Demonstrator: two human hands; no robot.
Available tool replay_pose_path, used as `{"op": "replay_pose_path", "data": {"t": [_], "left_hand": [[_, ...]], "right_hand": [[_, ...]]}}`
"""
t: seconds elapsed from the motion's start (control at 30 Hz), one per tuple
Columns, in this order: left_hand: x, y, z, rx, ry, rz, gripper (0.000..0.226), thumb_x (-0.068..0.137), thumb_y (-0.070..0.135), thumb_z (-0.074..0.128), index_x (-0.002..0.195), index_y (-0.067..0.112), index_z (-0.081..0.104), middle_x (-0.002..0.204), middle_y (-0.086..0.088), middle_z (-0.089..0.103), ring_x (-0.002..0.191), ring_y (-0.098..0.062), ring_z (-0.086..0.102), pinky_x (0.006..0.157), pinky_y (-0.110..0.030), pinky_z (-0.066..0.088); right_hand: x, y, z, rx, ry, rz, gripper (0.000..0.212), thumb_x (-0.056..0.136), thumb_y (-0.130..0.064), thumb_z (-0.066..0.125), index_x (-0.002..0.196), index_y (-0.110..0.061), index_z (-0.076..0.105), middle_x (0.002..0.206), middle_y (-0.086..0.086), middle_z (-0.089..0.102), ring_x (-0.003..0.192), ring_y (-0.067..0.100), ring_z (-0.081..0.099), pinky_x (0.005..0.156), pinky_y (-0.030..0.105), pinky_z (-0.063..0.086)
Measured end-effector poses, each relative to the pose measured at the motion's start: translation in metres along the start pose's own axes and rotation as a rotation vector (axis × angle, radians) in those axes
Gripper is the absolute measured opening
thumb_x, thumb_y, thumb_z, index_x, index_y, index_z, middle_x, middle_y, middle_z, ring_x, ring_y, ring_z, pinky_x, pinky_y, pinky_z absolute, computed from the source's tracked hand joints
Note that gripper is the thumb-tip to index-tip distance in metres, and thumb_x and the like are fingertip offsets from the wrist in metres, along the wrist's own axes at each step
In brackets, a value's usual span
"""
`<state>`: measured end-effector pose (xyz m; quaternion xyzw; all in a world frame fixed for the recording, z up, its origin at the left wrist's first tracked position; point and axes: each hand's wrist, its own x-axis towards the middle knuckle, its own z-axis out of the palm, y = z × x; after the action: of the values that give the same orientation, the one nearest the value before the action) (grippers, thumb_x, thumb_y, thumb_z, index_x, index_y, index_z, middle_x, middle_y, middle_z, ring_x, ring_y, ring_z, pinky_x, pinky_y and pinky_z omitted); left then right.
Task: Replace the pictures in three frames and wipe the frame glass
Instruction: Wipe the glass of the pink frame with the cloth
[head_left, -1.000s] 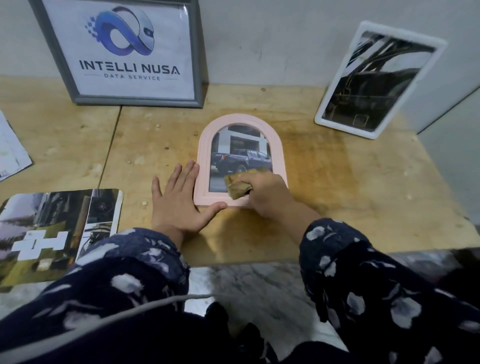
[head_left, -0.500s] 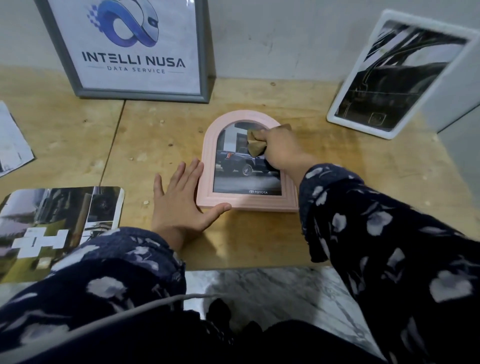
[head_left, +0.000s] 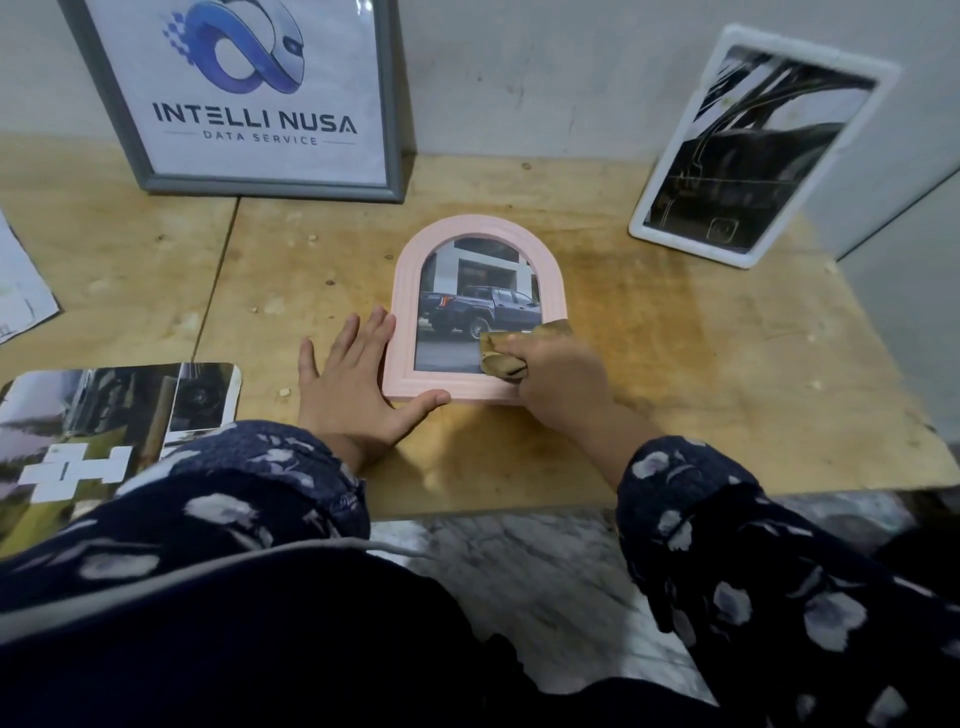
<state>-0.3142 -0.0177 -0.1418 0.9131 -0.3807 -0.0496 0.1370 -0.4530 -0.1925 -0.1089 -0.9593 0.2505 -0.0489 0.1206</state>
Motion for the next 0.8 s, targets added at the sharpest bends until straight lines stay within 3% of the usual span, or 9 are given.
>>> {"op": "replay_pose_path", "data": {"t": [0.23, 0.37, 0.4, 0.47, 0.5, 0.57, 0.63, 0.7, 0.8], "left_hand": [[0.0, -0.001, 0.0, -0.008, -0.005, 0.0, 0.109, 0.065, 0.092, 0.026, 0.153, 0.029, 0.016, 0.161, 0.012, 0.011, 0.149, -0.013, 0.006, 0.117, -0.056, -0.001], [0.0, -0.002, 0.0, 0.0, -0.011, 0.007, 0.107, 0.066, 0.092, 0.026, 0.153, 0.031, 0.014, 0.161, 0.013, 0.01, 0.149, -0.013, 0.004, 0.117, -0.056, -0.001], [0.0, -0.002, 0.0, -0.001, -0.014, 0.008, 0.108, 0.066, 0.093, 0.025, 0.153, 0.031, 0.014, 0.161, 0.013, 0.009, 0.149, -0.013, 0.004, 0.117, -0.056, -0.001], [-0.001, -0.002, 0.0, -0.007, -0.016, 0.007, 0.109, 0.065, 0.093, 0.023, 0.153, 0.03, 0.013, 0.161, 0.013, 0.009, 0.149, -0.012, 0.004, 0.117, -0.056, -0.001], [0.001, -0.001, -0.001, -0.009, -0.016, 0.009, 0.109, 0.066, 0.094, 0.023, 0.153, 0.03, 0.013, 0.161, 0.013, 0.008, 0.149, -0.012, 0.003, 0.117, -0.056, -0.002], [-0.001, -0.001, -0.001, -0.006, -0.015, 0.01, 0.108, 0.066, 0.093, 0.024, 0.154, 0.03, 0.013, 0.161, 0.013, 0.007, 0.149, -0.012, 0.003, 0.117, -0.056, -0.002], [-0.002, -0.001, 0.0, 0.0, -0.017, 0.011, 0.108, 0.067, 0.093, 0.023, 0.154, 0.03, 0.011, 0.161, 0.013, 0.005, 0.149, -0.012, 0.002, 0.117, -0.056, -0.002], [-0.001, 0.0, 0.0, 0.006, -0.02, 0.014, 0.106, 0.069, 0.092, 0.023, 0.154, 0.03, 0.009, 0.161, 0.014, 0.003, 0.149, -0.011, 0.0, 0.117, -0.056, -0.003], [0.001, -0.001, -0.001, 0.034, -0.034, 0.007, 0.103, 0.071, 0.09, 0.021, 0.154, 0.031, 0.005, 0.161, 0.014, -0.002, 0.149, -0.01, -0.003, 0.117, -0.055, -0.005]], "right_hand": [[-0.012, -0.016, -0.002, 0.102, -0.02, 0.104, 0.043, 0.083, -0.004, 0.047, 0.115, -0.025, 0.068, 0.103, 0.003, 0.069, 0.094, 0.025, 0.058, 0.071, 0.025, 0.034], [-0.01, -0.022, -0.006, 0.213, -0.044, 0.185, 0.042, 0.081, 0.0, 0.045, 0.108, -0.021, 0.069, 0.099, 0.0, 0.068, 0.093, 0.022, 0.056, 0.073, 0.026, 0.035], [-0.006, -0.023, -0.01, 0.287, -0.094, 0.211, 0.039, 0.082, 0.001, 0.044, 0.105, -0.019, 0.069, 0.095, 0.0, 0.065, 0.09, 0.021, 0.054, 0.076, 0.027, 0.037], [0.013, -0.02, -0.017, 0.689, -0.233, 0.331, 0.031, 0.083, 0.007, 0.042, 0.085, -0.011, 0.067, 0.081, 0.004, 0.058, 0.076, 0.021, 0.05, 0.072, 0.032, 0.042], [0.026, -0.017, -0.023, 0.903, -0.23, 0.427, 0.031, 0.084, 0.01, 0.041, 0.074, -0.011, 0.062, 0.075, 0.007, 0.056, 0.067, 0.021, 0.049, 0.065, 0.033, 0.043], [0.049, -0.005, -0.035, 1.062, -0.095, 0.586, 0.033, 0.085, 0.006, 0.039, 0.074, -0.013, 0.063, 0.073, 0.015, 0.06, 0.057, 0.022, 0.054, 0.053, 0.036, 0.046], [0.071, 0.006, -0.048, 0.925, 0.07, 0.561, 0.037, 0.086, 0.003, 0.037, 0.095, -0.016, 0.067, 0.087, 0.008, 0.066, 0.074, 0.025, 0.062, 0.066, 0.039, 0.054], [0.093, 0.014, -0.051, 0.677, 0.167, 0.475, 0.041, 0.086, 0.0, 0.041, 0.111, -0.021, 0.065, 0.098, -0.004, 0.064, 0.092, 0.018, 0.059, 0.081, 0.033, 0.051], [0.123, 0.012, -0.043, 0.513, 0.163, 0.316, 0.032, 0.084, -0.011, 0.061, 0.109, -0.029, 0.069, 0.108, -0.007, 0.069, 0.097, 0.012, 0.061, 0.088, 0.025, 0.048]]}}
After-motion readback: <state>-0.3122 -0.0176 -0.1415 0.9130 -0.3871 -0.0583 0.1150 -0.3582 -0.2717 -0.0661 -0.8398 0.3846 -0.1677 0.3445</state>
